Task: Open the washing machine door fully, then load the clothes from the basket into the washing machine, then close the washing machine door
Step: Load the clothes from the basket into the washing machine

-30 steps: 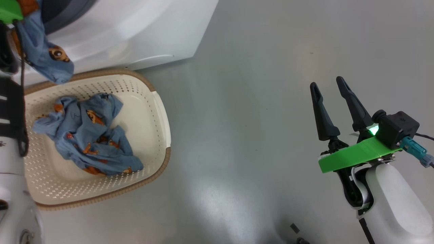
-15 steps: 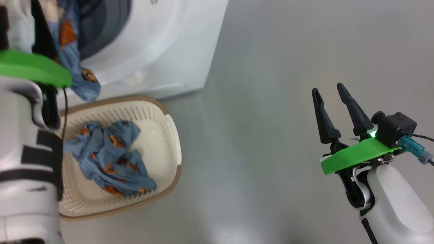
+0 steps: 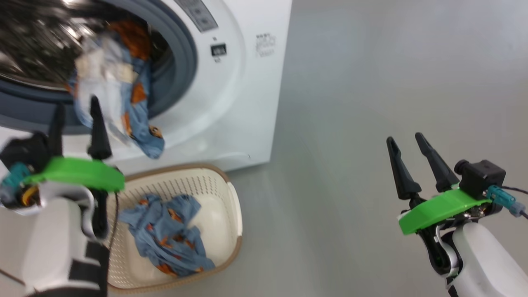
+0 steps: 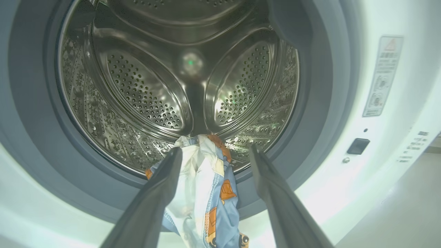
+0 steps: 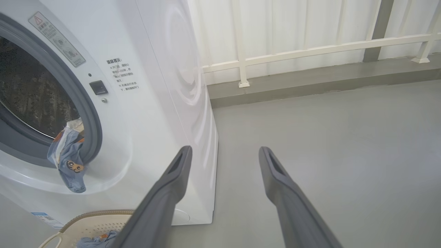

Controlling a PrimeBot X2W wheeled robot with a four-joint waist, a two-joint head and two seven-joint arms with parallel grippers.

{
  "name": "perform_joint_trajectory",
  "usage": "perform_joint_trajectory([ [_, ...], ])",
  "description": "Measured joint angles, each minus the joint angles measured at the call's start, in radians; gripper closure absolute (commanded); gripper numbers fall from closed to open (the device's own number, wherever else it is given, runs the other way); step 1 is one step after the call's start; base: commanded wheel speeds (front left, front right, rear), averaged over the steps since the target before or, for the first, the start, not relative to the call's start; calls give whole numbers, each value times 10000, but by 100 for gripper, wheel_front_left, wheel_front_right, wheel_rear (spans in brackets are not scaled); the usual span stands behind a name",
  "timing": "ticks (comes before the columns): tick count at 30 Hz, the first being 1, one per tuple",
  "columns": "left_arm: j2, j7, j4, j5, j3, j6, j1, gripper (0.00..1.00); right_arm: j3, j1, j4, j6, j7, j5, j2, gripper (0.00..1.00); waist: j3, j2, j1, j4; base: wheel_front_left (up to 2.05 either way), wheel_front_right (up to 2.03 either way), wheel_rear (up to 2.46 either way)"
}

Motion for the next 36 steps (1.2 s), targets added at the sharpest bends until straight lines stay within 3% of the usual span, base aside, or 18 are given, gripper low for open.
perform_joint_trajectory([
  [18, -370, 10, -2334, -286, -148, -25, 4083, 0, -21, 1109, 19, 0, 0, 148, -265, 0, -2218, 0, 0, 1028, 0, 0, 0],
  [36, -460, 10, -3005, -376, -391, -25, 4817, 0, -8, 1189, -180, 0, 2, 127, -430, 0, -2574, 0, 0, 1597, 0, 0, 0],
])
